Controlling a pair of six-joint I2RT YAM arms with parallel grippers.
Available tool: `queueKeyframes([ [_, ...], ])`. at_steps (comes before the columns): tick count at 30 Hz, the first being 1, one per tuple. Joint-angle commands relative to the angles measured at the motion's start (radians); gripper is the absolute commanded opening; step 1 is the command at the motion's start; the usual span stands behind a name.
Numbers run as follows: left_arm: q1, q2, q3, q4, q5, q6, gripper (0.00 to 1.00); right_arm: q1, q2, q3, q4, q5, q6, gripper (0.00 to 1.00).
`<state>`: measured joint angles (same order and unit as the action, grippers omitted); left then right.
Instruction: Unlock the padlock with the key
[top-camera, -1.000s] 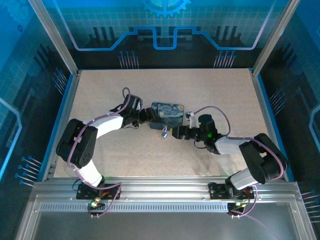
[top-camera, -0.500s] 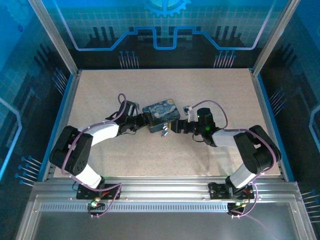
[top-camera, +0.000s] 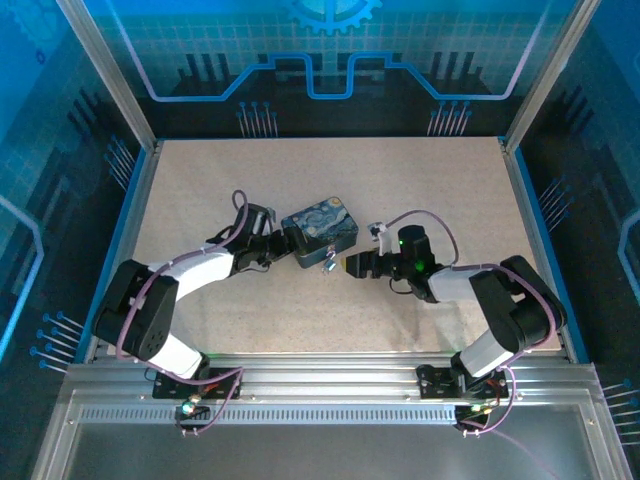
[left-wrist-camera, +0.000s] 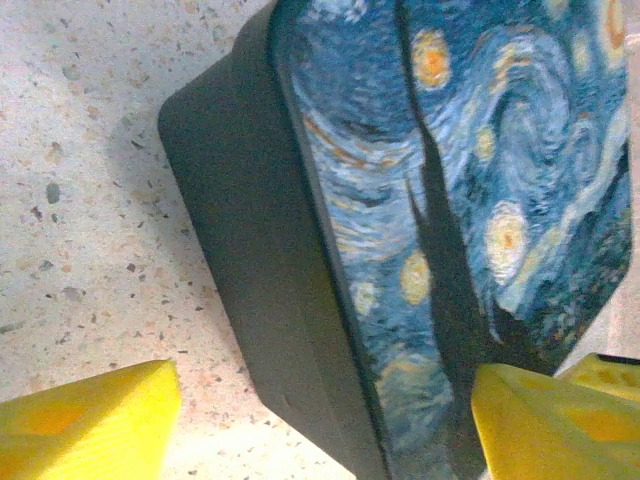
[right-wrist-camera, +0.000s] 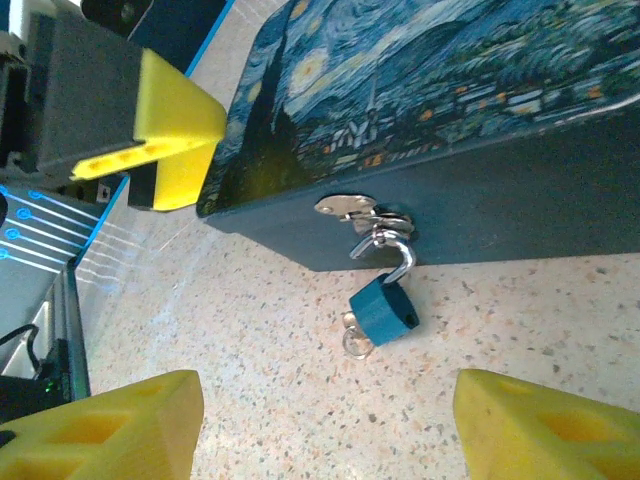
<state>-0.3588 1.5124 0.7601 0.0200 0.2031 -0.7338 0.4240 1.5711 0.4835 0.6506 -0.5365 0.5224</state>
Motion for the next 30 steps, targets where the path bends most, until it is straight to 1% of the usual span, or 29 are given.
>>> queueKeyframes([
  [1,0.003,-0.078,-0.004,-0.041,-0.007,0.000,0.83,-0.013,0.021,-0.002,0.068,-0.050,-0.007,0.67],
  [4,0.003,-0.136,-0.005,-0.068,-0.030,0.010,0.86,-0.010,0.059,0.013,0.100,-0.070,0.003,0.66],
  [8,0.003,-0.216,-0.008,-0.112,-0.057,0.022,0.89,-0.001,0.123,0.048,0.120,-0.083,0.000,0.62],
  [12,0.004,-0.285,-0.026,-0.147,-0.069,0.020,0.90,0.006,0.197,0.074,0.192,-0.100,0.014,0.62],
  [16,0.006,-0.332,-0.047,-0.161,-0.077,0.016,0.91,0.008,0.261,0.106,0.227,-0.112,0.021,0.62],
  [21,0.014,-0.358,-0.068,-0.167,-0.080,0.010,0.93,0.021,0.321,0.136,0.255,-0.126,0.011,0.61],
  [30,0.023,-0.357,-0.070,-0.171,-0.079,0.010,0.93,0.041,0.389,0.168,0.291,-0.115,0.004,0.60],
])
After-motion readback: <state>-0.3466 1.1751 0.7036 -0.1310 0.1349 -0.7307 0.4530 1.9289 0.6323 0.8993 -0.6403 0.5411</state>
